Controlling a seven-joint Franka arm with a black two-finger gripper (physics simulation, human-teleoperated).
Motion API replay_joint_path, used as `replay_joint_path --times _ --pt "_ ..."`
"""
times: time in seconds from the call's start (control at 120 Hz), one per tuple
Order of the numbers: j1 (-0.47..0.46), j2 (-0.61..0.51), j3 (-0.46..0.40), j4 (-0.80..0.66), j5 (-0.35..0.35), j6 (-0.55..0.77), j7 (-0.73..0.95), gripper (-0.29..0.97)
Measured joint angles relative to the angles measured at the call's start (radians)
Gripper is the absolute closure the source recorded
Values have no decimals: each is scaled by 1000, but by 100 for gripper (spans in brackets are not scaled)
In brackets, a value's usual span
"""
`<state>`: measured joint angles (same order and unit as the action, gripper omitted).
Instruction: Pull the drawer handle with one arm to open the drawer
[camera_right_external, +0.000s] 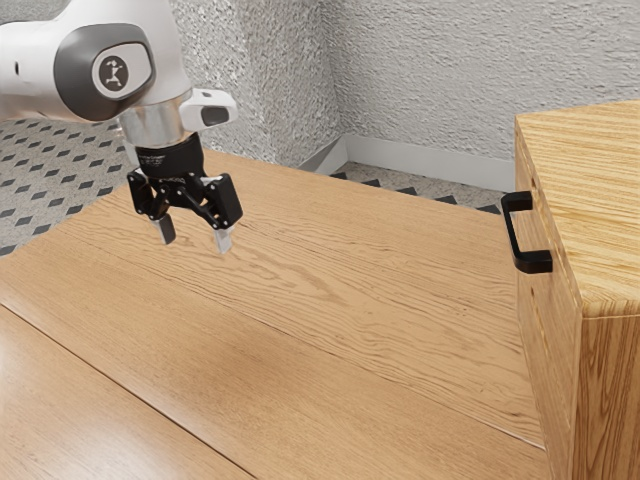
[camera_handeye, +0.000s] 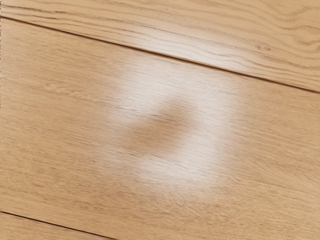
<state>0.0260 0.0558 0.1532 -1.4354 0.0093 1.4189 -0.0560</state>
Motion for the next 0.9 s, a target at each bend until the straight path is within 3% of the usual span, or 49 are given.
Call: replay_joint_path --times 0.208,0.308,0.433,0.75,0.808,0.9 --pt "2 -48 -15 66 17 -4 -2 0" --pt "44 -83 -71 102 -26 26 -27 0" --pt "59 -43 -138 104 -54 84 -97 0" --pt "-167 -17 -148 96 -77 173 -263 0" --pt "-206 -20 -139 85 -105 188 -286 0" --pt "-271 -103 -100 -55 -168 256 -315 0"
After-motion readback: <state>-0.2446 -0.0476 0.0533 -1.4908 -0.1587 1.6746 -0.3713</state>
